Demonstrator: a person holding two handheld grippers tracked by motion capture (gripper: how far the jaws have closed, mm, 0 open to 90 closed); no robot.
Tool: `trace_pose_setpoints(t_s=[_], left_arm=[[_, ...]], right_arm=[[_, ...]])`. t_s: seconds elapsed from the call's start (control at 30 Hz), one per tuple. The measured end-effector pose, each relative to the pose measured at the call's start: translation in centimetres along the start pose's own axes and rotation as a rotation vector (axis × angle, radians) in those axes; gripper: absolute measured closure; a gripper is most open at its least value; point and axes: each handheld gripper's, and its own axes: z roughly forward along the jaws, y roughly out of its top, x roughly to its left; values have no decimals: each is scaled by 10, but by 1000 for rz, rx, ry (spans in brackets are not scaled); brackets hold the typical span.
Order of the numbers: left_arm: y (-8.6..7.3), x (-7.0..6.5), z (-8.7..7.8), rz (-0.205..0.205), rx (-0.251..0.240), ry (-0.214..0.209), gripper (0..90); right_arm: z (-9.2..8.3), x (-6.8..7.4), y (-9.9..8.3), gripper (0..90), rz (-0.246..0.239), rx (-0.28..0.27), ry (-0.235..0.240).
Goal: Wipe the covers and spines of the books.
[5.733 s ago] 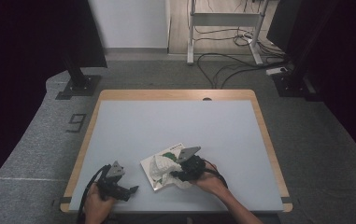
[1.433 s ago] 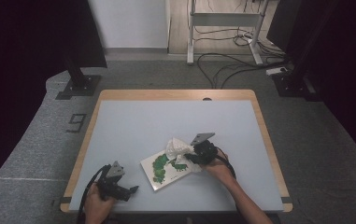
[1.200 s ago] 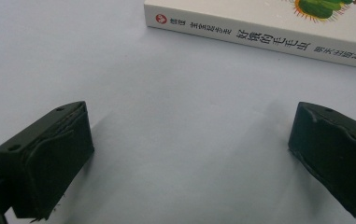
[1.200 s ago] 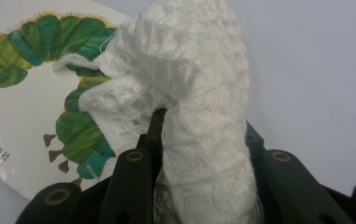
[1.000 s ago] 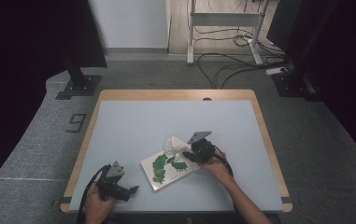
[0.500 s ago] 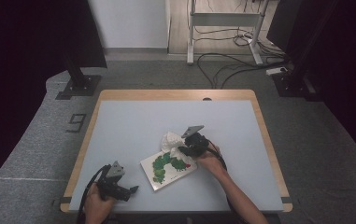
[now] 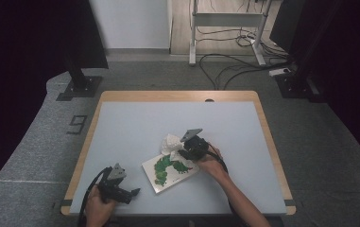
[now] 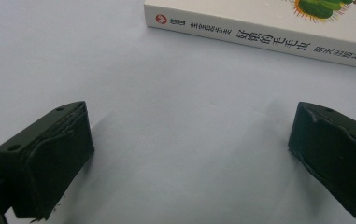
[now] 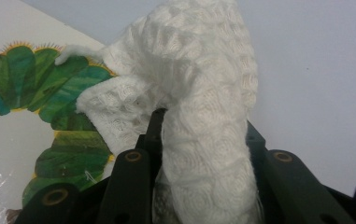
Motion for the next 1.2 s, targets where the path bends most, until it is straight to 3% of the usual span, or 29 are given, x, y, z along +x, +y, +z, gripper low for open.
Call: trace_pose_setpoints(t_s=[0.43, 1.2], left_arm=[[0, 0, 0, 0, 0, 0, 0], [0, 0, 0, 0, 0, 0, 0]], right_arm=[[7, 21, 10, 654, -54, -28, 79], [24, 55, 33, 653, -121, -42, 149]])
